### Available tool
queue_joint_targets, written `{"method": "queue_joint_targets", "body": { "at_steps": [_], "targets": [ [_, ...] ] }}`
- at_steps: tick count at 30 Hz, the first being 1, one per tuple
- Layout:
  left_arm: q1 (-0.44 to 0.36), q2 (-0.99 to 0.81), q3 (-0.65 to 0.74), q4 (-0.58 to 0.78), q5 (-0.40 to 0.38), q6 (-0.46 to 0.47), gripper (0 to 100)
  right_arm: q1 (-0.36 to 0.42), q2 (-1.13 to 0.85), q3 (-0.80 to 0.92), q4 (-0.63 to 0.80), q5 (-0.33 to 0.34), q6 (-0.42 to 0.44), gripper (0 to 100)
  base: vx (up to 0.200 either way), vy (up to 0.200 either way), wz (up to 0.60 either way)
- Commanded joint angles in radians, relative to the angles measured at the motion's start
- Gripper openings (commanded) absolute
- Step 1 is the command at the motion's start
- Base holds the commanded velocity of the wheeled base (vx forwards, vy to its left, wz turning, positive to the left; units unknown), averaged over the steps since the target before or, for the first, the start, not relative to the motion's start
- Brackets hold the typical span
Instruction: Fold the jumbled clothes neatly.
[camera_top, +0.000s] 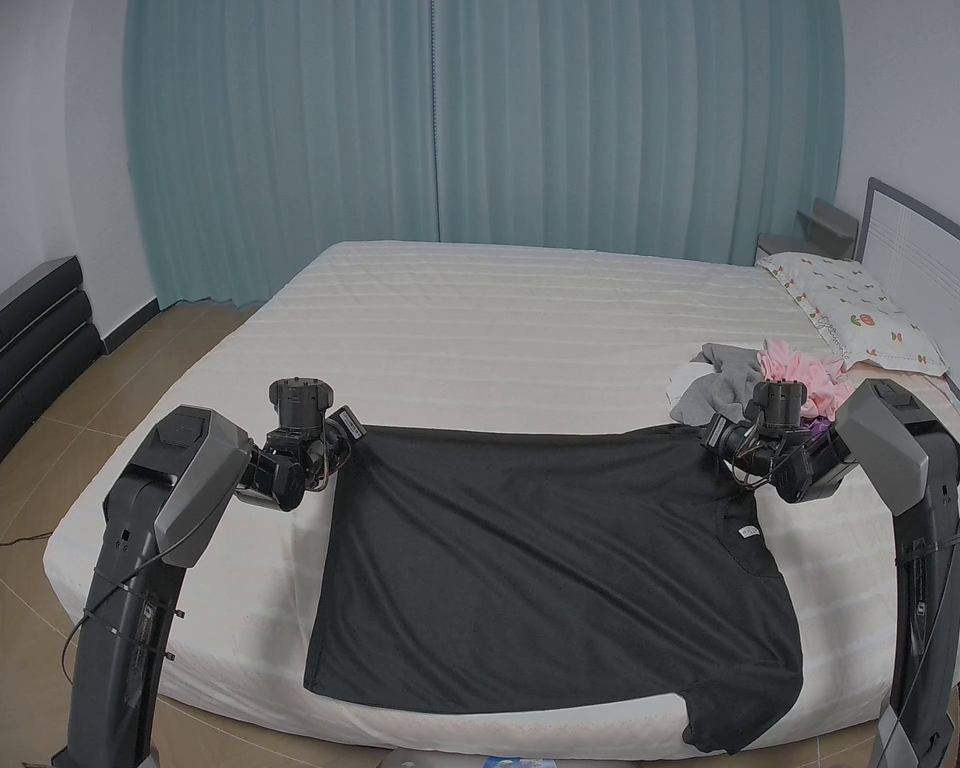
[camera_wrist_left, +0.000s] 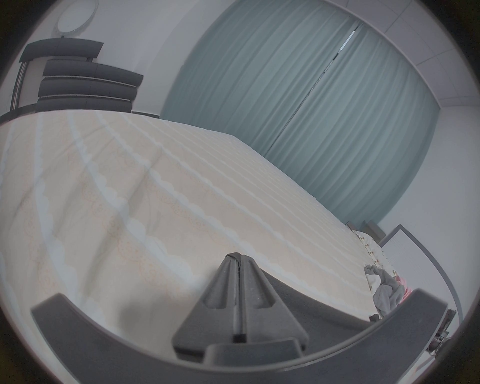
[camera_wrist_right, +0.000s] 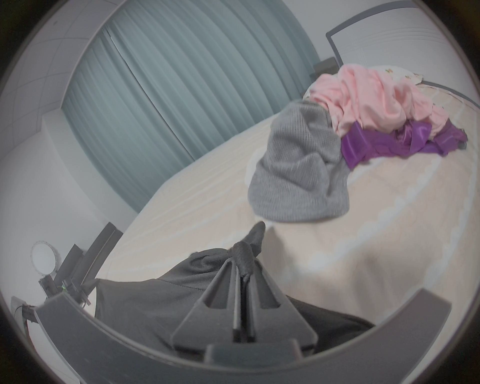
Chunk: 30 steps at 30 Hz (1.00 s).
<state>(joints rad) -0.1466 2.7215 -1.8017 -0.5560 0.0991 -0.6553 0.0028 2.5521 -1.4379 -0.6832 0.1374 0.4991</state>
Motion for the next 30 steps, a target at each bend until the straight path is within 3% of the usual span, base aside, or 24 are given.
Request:
{"method": "queue_joint_targets", "body": {
  "at_steps": [1,15,30],
  "targets": [
    [0.005,0.001,-0.027,-0.004,0.004,0.013,0,-0.007,-0.004,-0.035,-0.018,-0.024,0.015,0,0.000,0.000,0.00],
    [0.007,0.034,-0.198,0.041,0.005,0.033,0,-0.015,0.034,-0.174,-0.047,-0.159,0.087,0,0.000,0.000,0.00],
    [-0.002,0.049,-0.198,0.036,-0.006,0.056,0,-0.015,0.097,-0.280,-0.081,-0.262,0.087,0,0.000,0.000,0.00]
  ]
}}
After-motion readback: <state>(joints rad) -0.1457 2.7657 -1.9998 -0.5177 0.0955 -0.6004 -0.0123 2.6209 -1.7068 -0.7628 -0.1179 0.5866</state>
